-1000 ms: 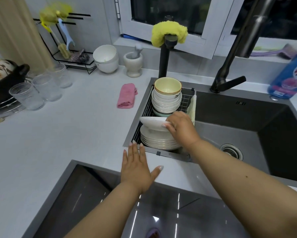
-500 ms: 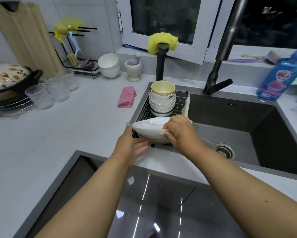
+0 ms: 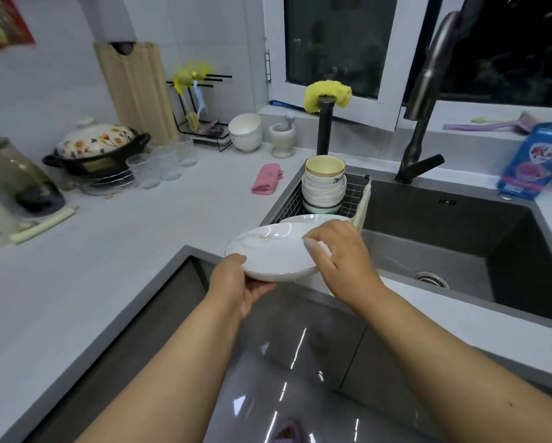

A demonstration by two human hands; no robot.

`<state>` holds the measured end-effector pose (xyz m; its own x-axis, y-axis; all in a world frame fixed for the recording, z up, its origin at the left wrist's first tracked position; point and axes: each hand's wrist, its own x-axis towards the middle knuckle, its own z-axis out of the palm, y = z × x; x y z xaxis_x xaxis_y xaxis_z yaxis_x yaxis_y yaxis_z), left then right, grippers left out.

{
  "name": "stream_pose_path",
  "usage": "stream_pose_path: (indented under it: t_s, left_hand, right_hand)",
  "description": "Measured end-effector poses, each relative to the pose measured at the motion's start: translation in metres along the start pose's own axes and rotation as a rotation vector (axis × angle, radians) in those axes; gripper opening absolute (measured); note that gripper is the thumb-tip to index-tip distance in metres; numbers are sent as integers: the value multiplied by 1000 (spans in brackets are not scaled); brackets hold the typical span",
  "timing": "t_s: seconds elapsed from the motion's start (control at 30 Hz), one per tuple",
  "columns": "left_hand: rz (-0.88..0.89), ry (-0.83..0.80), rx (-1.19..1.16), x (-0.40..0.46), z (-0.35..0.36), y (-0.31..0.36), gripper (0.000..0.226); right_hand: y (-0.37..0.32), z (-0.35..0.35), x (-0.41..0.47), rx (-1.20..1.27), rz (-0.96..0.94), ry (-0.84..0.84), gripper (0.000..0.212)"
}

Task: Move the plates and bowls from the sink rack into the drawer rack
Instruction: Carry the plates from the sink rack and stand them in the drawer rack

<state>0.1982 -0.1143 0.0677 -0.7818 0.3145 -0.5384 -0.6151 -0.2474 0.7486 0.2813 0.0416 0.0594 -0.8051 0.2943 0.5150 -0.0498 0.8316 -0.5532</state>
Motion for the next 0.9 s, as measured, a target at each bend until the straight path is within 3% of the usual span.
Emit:
stream_pose_path:
  t_s: [0.07, 0.23, 0.33, 0.47, 0.6, 0.77, 0.9]
  left_hand:
    - [31, 55, -28, -17, -16, -4, 28]
    - [112, 193, -90, -58, -56, -9, 28]
    - [133, 256, -142, -81, -81, -11, 27]
    - [154, 341, -207, -106, -116, -19, 28]
    - [180, 403, -286, -128, -157, -27, 29]
    - [174, 483, -394, -154, -211, -41, 29]
    - [177, 593, -348, -180, -267, -60, 27]
  right_hand:
    - [-8, 3, -5, 2, 133, 24, 39]
    - [-36, 23, -15, 120, 454, -124, 41]
    - [-61, 37, -23, 440, 686, -299, 41]
    - [-101, 48, -41, 981, 898, -454, 22]
    - [-138, 60, -55, 1163, 966, -541, 20]
    - [-182, 79, -75, 1108, 909, -671, 14]
    - [-225, 101, -99, 1071, 822, -798, 11]
